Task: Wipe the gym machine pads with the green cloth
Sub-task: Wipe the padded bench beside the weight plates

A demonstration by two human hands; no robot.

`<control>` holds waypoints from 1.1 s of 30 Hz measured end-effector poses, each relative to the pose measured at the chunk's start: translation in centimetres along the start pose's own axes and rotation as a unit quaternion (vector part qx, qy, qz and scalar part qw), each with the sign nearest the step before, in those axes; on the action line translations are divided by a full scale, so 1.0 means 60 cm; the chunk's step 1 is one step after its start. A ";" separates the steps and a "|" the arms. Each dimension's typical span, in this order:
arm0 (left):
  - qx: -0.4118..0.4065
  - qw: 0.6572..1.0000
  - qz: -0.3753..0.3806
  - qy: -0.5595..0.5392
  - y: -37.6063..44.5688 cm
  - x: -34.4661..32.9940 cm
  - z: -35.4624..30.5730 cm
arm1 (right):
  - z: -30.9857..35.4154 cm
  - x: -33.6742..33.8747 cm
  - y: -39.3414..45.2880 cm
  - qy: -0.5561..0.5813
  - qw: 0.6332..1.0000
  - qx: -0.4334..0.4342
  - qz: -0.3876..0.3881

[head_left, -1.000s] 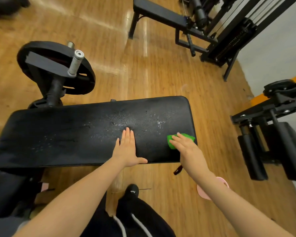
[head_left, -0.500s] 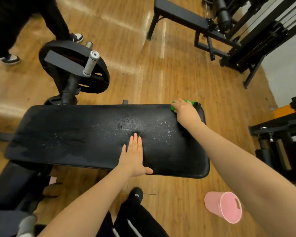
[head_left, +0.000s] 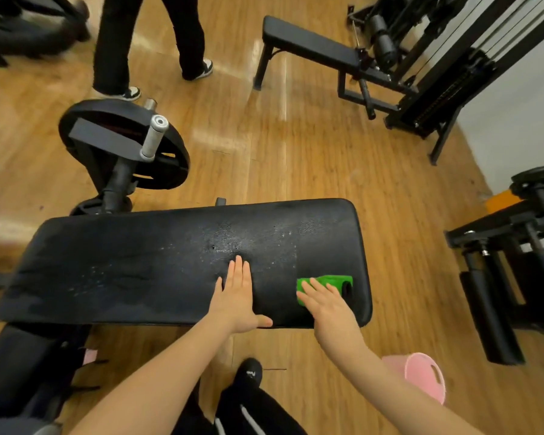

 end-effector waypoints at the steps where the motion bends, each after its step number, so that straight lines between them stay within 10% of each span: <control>1: -0.002 1.000 -0.001 0.000 0.000 0.000 0.000 | 0.006 -0.007 -0.015 0.004 1.000 0.002 -0.002; 23: -0.021 1.000 -0.012 -0.004 0.002 0.002 0.002 | -0.041 0.080 0.084 0.009 0.990 0.026 -0.140; 33: -0.015 1.000 -0.012 0.010 0.003 -0.002 0.005 | -0.146 0.056 0.291 0.006 0.995 -0.072 0.061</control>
Point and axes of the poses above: each hand's wrist, its own y-axis towards the middle knuckle, its own x-axis out of the back of the hand, z = x × y, the point moved 4 cm from there along y, towards the middle knuckle, and after that the axes turned 8 degrees about x, right-handed, at the moved point
